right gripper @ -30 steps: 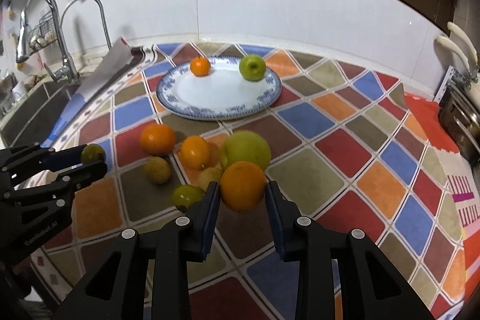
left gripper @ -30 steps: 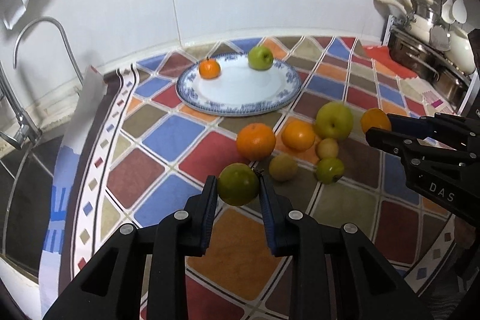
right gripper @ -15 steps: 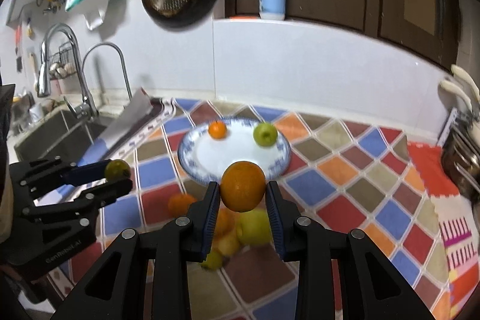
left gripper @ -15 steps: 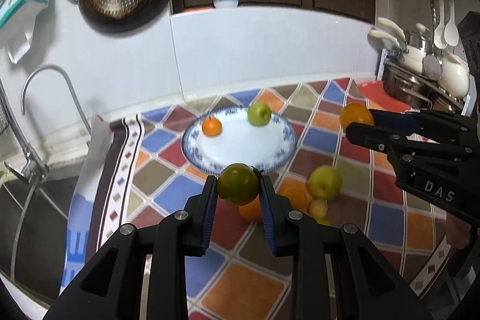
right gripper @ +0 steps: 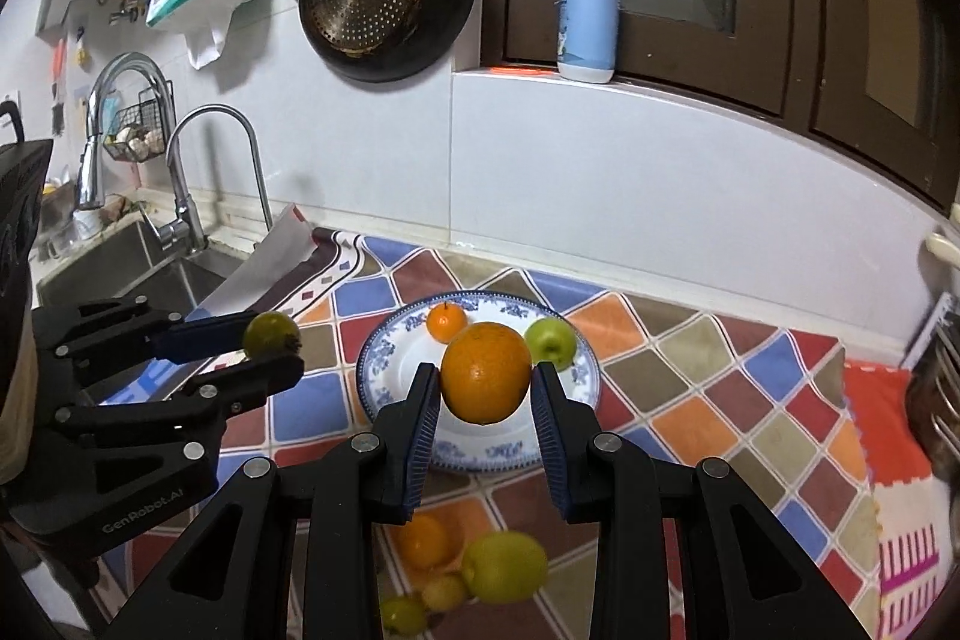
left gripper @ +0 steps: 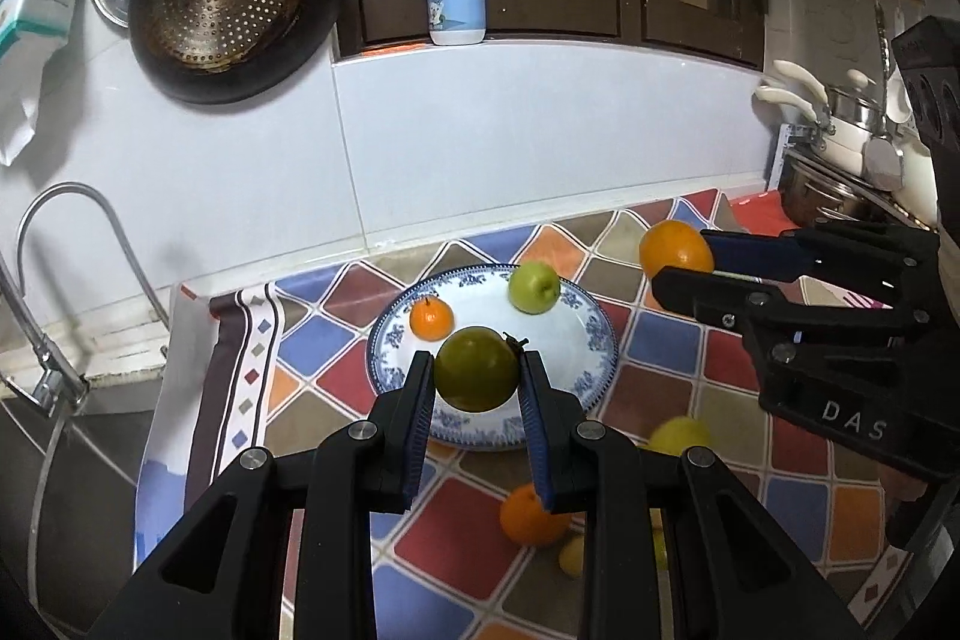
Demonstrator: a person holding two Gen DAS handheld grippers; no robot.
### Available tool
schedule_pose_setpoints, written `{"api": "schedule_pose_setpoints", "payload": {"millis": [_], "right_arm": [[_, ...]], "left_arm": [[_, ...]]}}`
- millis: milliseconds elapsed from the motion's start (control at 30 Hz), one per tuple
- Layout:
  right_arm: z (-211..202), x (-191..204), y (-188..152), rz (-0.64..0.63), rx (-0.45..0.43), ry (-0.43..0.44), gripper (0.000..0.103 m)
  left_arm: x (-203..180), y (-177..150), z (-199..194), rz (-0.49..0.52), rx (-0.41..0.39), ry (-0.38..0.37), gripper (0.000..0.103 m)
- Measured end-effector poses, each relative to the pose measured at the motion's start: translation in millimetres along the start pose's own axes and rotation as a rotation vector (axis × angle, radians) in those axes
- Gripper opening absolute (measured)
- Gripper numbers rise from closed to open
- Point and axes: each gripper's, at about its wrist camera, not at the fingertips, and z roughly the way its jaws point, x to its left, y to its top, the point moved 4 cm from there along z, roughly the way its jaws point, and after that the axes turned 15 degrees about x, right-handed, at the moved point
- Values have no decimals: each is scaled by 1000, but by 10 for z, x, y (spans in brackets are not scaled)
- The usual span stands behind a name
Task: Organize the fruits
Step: 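Lower both fruits onto the plate and open both tools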
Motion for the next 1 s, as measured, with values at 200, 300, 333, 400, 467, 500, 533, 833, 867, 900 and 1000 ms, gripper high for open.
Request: {"api": "schedule_pose_setpoints", "payload": {"millis": [200,300,333,400,467,500,533,833,867,900,1000], "right_arm": [[267,-52,157,-28,30,15,32],[425,-93,222,-35,51,23,32],[482,-111,244,-37,60,27,32],[592,-142,286,-39,77,37,32],[719,-165,328,-46,95,46,32],[801,-185,348,-46,106,49,32],[854,-196,359,-46,115,54,32],[1425,-278,376,-52,231,108,32],[1471,-282,372,-53,243,111,32],[1526,-288,368,-54,256,116,32],[1635,-306,378,-60,277,121,32]], "left_arm": [[55,179,276,-6,25,-5,28],[70,236,427,-2,43,-7,28],[79,256,489,-2,52,-10,28],[99,293,601,-3,66,-17,28],[125,323,716,-3,81,-19,28],[136,334,770,-3,88,-20,28],[146,344,822,-3,95,-22,28],[208,386,1333,-5,179,-48,28],[213,387,1394,-5,191,-53,28],[222,387,1443,-6,200,-57,28],[228,391,1578,-4,225,-67,28]]}}
